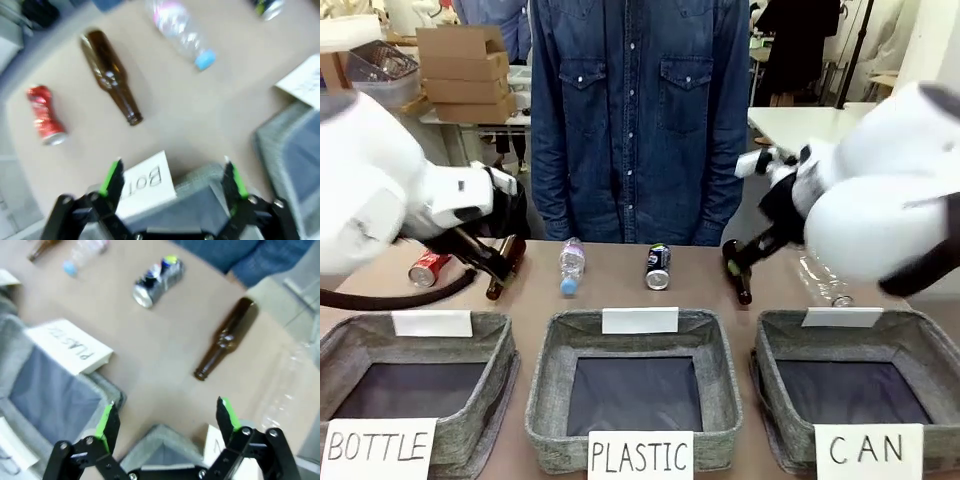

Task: Sort the can waste into the basket.
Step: Pick up the can waste from the table and place it in the right Fabric basket.

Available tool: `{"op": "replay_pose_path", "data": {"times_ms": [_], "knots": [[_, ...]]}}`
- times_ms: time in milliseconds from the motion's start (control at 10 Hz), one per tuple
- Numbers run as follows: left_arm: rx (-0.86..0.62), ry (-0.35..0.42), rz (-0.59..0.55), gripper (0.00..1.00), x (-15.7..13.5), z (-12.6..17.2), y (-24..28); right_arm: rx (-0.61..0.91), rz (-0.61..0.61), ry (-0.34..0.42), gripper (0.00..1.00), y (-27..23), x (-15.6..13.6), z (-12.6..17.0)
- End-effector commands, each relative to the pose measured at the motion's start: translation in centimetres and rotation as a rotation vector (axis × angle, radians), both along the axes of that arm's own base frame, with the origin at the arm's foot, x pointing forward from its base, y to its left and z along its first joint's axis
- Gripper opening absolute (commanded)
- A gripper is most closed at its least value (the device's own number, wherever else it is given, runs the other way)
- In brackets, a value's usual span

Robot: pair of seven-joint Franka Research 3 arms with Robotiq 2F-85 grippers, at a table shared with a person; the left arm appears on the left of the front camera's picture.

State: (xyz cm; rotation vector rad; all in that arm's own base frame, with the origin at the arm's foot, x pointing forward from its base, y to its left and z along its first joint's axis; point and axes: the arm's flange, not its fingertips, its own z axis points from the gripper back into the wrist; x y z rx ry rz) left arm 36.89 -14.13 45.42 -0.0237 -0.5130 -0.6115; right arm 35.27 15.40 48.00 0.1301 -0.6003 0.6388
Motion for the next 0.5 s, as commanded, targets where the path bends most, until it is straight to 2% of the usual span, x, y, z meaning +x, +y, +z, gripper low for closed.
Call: {"op": "replay_pose_path", "data": {"times_ms": [0, 100, 200, 300, 400], "knots": [[-0.108, -0.098, -0.086, 1.0, -8.4, 5.3, 2.5, -0.058, 0.0, -0.12, 1.0, -4.1, -7.3, 4.9], [0.0, 0.0, 0.0, 1.0, 0.0, 0.0, 0.0, -0.103, -0.18, -0.252, 1.0, -3.0, -6.4, 4.2], [0.0, 0.0, 0.0, 1.0, 0.0, 0.0, 0.0, -0.006, 0.002, -0.058, 1.0, -1.7, -2.6, 4.7], [-0.037, -0.058, -0.029, 1.0, -4.2, 6.3, 0.7, -0.03, -0.046, -0.154, 1.0, -2.9, -4.5, 7.9], [-0.132, 0.027, -0.111, 1.0, -4.1, 7.1, 1.7, 0.085, -0.026, -0.105, 1.0, -4.2, -4.6, 7.8]]}}
